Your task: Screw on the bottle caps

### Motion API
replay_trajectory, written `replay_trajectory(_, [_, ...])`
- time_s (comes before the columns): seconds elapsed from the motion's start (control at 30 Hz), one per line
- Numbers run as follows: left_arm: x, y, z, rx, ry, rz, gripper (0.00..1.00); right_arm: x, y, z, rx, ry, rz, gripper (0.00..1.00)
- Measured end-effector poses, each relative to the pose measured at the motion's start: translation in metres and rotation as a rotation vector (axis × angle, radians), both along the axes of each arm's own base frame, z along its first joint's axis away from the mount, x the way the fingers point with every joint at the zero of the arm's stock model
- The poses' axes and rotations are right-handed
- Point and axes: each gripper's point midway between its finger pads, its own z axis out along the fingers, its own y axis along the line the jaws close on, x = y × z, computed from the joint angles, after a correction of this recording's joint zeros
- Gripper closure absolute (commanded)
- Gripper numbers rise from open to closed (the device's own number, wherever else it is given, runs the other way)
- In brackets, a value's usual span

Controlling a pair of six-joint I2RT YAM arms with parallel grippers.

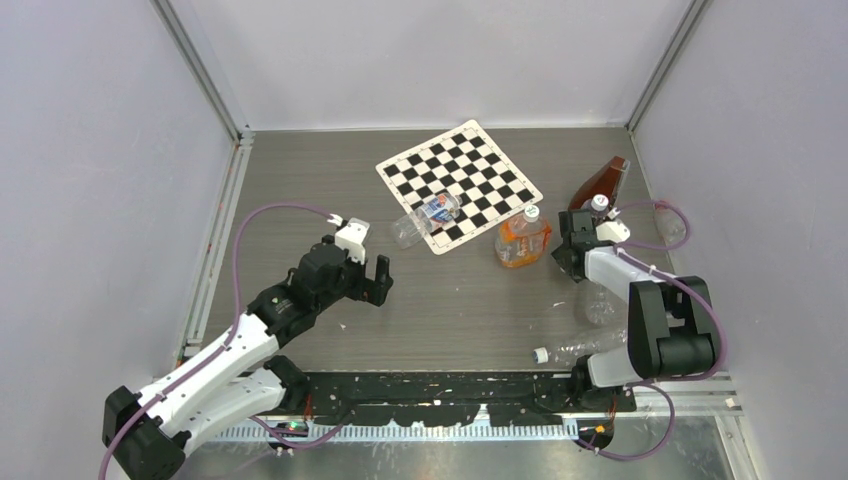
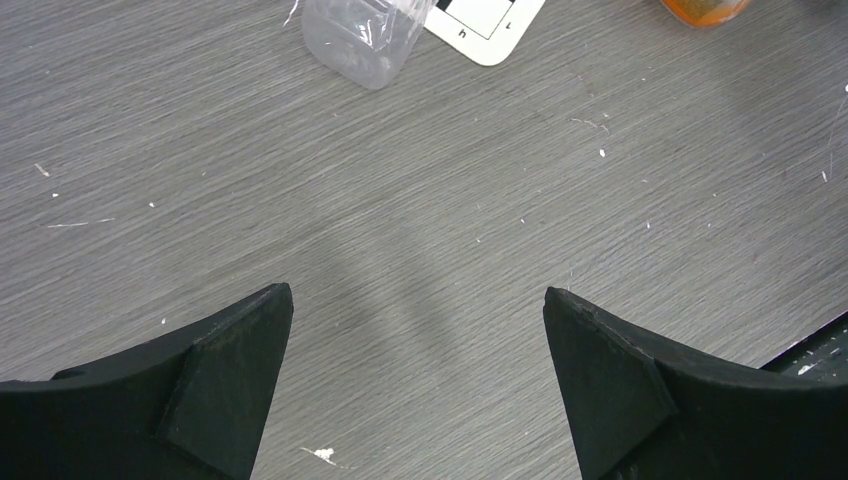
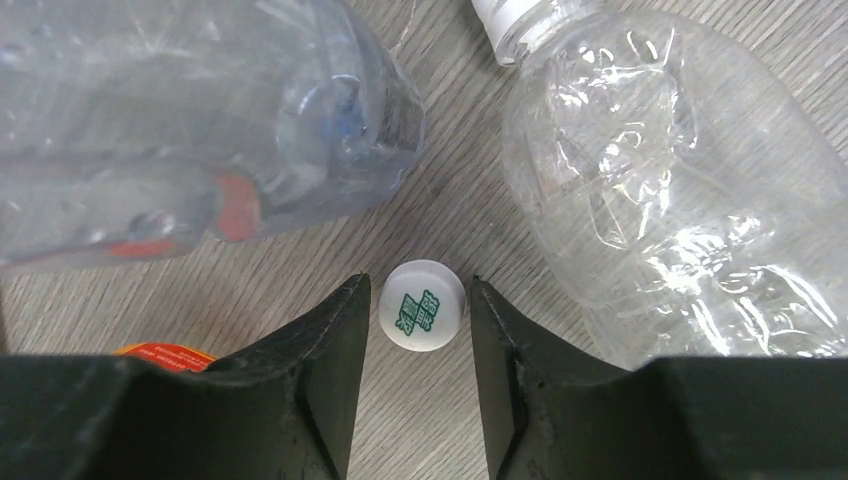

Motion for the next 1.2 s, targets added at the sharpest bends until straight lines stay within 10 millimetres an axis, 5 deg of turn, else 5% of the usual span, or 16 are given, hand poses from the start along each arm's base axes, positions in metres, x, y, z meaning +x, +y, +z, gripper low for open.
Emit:
replay_trajectory(0.3, [0.001,0.000,-0.001,0.012,-0.005,-0.007,0.01,-0.004,0.002,-0.001,0.018,0.024,-0.010,0.79])
replay_trajectory(0.5, [0.011,-0.003,-0.014,0.091,0.032,-0.026,0.01,-0.035,0.015,0.005,0.070,0.075,0.022,0.87])
replay_trajectory(0.9, [0.104,-0.060,-0.008,0.238,0.029,-0.176,0.00,-0.083,0.077,0.053,0.123,-0.006,0.280,0.89])
replay_trajectory(1.2, [0.172,-0.119,-0.034,0.317,0.035,-0.354,0.02,-0.110,0.082,0.070,0.106,-0.028,0.382,0.89])
